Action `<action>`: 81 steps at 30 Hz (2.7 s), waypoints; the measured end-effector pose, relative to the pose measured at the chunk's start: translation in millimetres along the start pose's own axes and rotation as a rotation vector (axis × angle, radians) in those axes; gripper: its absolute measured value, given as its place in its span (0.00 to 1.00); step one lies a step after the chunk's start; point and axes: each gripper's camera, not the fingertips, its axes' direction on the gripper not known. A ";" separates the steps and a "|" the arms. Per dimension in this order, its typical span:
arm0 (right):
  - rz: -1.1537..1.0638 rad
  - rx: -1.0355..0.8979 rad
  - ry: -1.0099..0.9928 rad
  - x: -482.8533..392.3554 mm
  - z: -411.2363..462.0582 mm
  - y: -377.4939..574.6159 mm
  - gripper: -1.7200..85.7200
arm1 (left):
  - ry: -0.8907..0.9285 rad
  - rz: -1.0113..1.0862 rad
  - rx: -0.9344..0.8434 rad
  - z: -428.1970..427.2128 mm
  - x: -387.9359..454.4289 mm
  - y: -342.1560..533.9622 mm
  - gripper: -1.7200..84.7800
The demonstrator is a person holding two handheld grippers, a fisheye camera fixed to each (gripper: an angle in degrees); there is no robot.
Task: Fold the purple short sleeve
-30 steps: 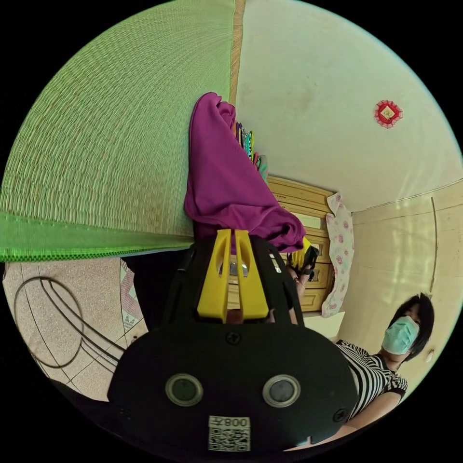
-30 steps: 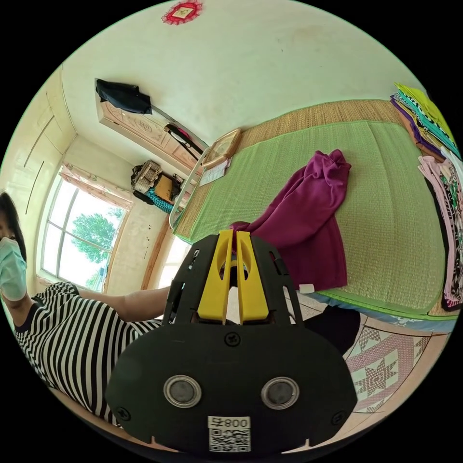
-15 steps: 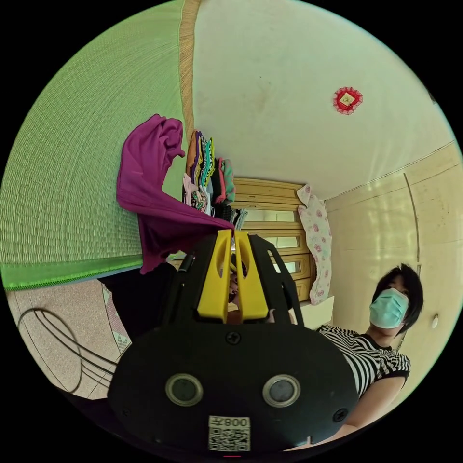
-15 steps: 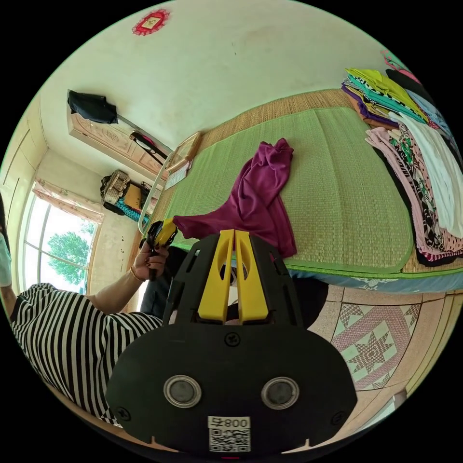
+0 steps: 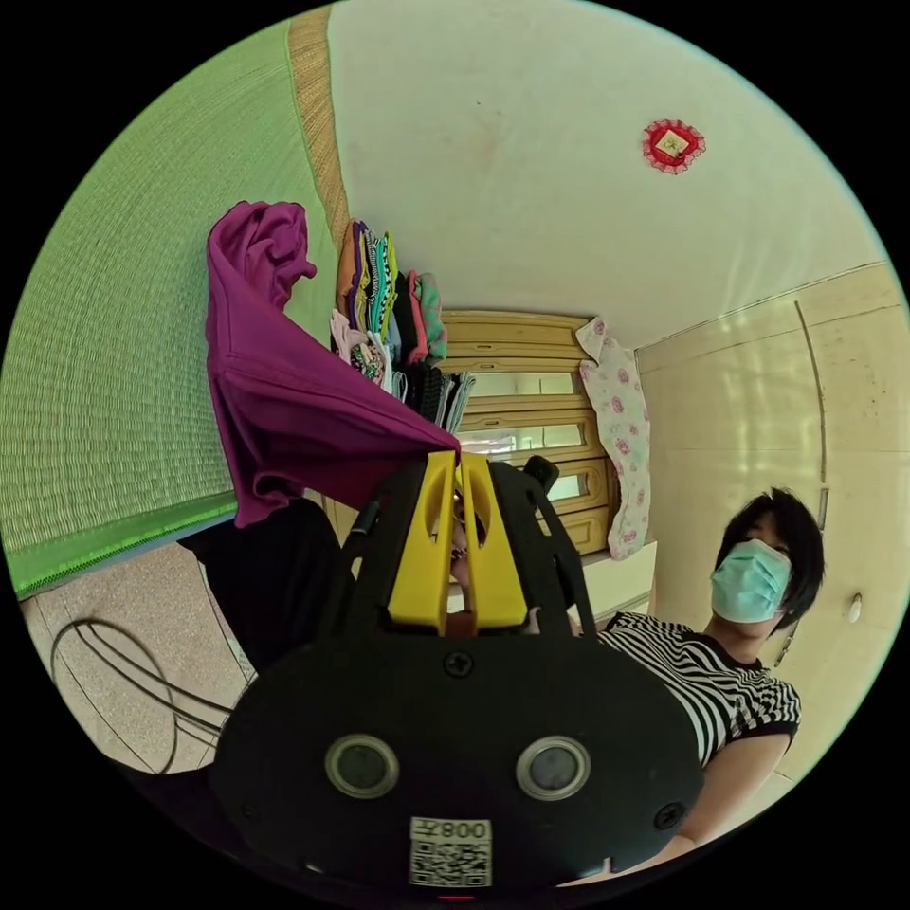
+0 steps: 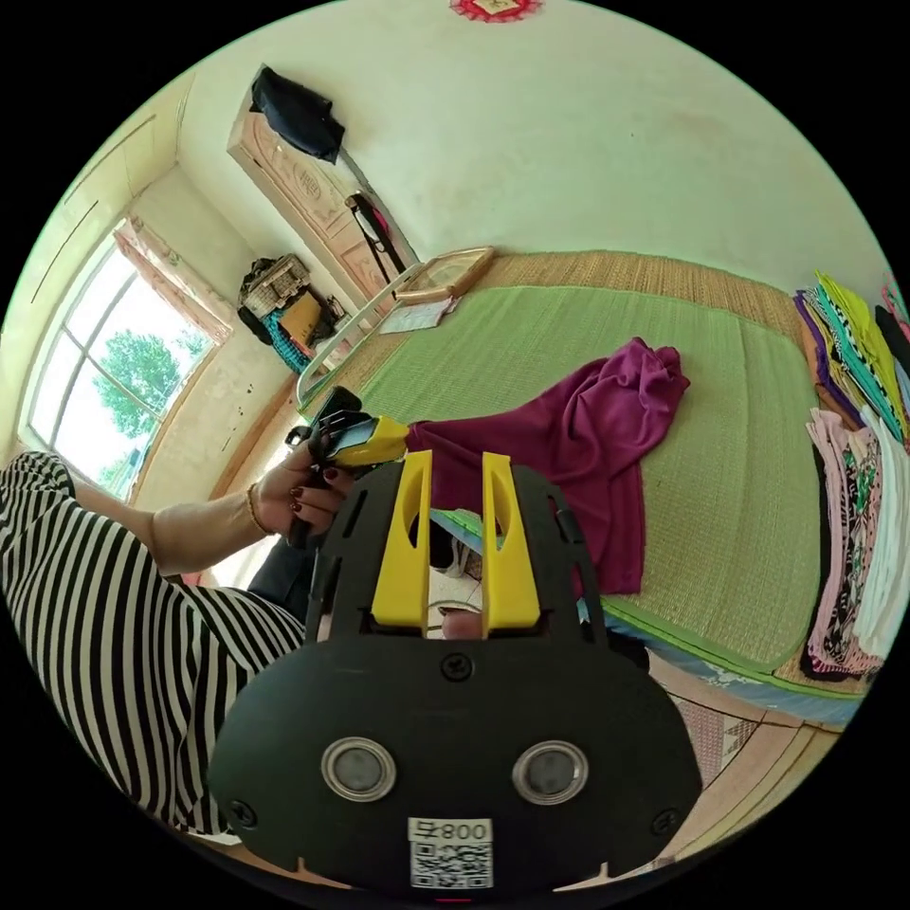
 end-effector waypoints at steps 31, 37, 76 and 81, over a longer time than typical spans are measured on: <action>-0.009 -0.052 -0.027 9.9 63.2 86.2 0.03 | -0.404 -0.170 -0.016 117.0 -106.8 -76.2 0.15; 0.000 -0.050 -0.065 6.9 65.8 102.3 0.03 | -0.443 -0.227 -0.037 169.4 -142.9 -97.4 0.11; -0.364 0.677 0.079 -244.7 -172.7 234.1 0.04 | -0.145 0.942 0.224 242.2 203.9 356.8 0.03; -0.408 0.728 0.095 -280.4 -186.0 248.5 0.04 | -0.172 1.055 0.219 258.9 227.1 406.1 0.03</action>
